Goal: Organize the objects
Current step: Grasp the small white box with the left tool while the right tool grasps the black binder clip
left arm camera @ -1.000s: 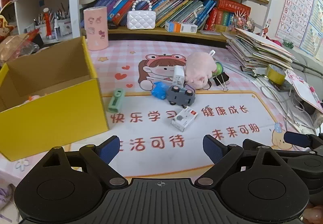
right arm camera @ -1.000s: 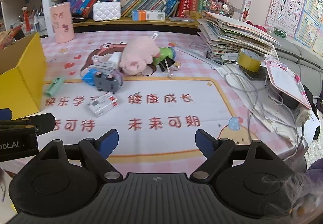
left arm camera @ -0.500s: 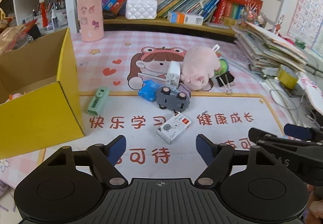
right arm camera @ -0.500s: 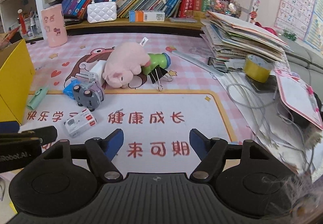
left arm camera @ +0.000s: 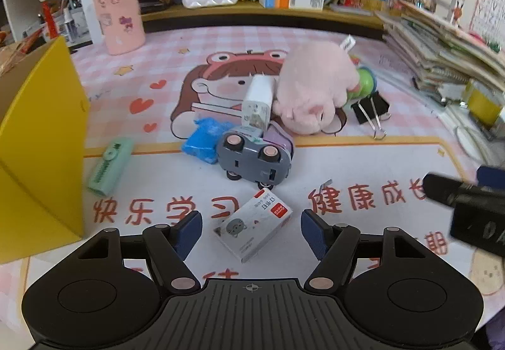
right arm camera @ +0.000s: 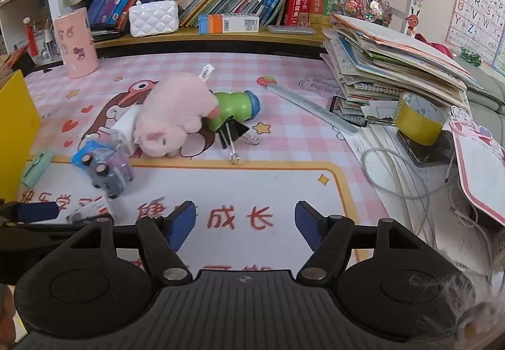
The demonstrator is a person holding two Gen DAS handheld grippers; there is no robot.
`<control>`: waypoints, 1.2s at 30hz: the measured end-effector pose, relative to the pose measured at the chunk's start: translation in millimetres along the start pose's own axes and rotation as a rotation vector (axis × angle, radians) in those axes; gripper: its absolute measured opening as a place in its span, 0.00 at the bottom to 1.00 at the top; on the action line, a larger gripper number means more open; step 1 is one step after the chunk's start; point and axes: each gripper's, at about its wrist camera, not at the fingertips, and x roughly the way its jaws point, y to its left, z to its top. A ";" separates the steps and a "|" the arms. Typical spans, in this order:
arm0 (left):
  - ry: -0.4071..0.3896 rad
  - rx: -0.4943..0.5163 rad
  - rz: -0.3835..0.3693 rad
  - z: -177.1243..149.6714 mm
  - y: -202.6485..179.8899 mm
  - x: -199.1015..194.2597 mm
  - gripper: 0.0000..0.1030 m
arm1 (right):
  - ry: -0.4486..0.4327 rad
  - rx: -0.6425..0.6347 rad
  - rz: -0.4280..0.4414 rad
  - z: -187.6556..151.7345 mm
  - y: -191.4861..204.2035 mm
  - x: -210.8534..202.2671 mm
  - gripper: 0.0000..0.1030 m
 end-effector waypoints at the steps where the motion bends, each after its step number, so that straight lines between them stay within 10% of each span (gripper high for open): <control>1: 0.008 0.006 0.005 -0.3 -1.1 3.9 0.67 | 0.002 0.000 0.001 2.2 -1.9 3.0 0.66; 13: 0.054 -0.005 -0.036 5.8 -0.5 8.8 0.31 | 0.011 0.016 0.028 25.9 -12.2 39.1 0.69; 36: -0.043 -0.179 0.006 13.1 46.4 -52.2 0.27 | -0.024 -0.103 0.040 57.1 2.3 119.8 0.56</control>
